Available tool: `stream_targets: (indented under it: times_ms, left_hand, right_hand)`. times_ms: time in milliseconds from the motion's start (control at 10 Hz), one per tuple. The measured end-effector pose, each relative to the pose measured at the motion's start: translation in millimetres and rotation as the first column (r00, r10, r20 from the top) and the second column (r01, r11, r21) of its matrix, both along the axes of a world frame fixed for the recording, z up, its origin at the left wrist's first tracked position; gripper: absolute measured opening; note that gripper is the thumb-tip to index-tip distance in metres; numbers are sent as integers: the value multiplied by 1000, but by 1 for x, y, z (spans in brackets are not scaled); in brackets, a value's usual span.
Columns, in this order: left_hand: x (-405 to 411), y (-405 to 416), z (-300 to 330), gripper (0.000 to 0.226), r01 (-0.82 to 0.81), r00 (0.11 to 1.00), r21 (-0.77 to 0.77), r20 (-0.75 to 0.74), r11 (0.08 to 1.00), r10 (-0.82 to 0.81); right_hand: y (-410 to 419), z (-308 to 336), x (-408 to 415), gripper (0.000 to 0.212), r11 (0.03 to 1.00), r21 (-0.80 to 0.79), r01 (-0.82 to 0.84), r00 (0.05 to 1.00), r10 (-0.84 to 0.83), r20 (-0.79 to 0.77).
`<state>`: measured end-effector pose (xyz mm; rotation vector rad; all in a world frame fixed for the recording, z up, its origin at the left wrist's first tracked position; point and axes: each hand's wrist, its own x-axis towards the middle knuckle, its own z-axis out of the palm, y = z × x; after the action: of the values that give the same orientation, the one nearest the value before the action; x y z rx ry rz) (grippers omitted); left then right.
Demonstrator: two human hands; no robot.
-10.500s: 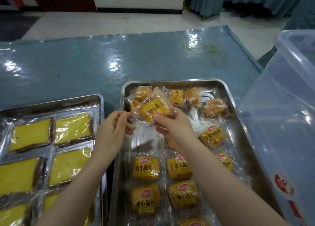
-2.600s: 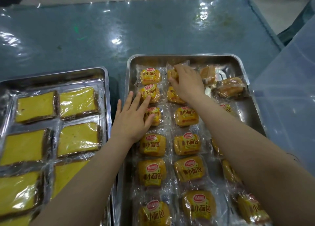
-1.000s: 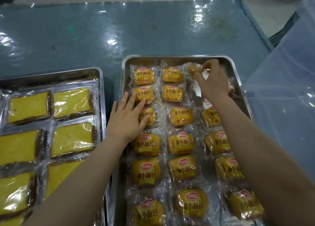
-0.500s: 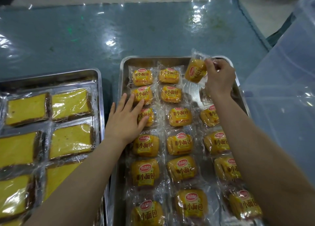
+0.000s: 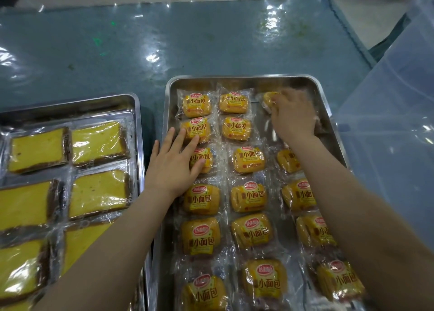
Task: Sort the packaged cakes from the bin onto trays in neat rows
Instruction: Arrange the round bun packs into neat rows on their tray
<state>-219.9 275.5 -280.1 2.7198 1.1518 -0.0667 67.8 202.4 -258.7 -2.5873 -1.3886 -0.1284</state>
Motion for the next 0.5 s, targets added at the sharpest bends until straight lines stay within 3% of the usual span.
stream_targets:
  times_ms: [300, 500]
  left_hand:
    - [1, -1, -2, 69, 2, 1000, 8, -11, 1000, -2]
    - [1, 0, -1, 67, 5, 1000, 8, -17, 1000, -5]
  right_hand:
    - [-3, -2, -2, 36, 963, -267, -38, 998, 24, -56]
    - [-4, -6, -3, 59, 907, -420, -35, 998, 12, -57]
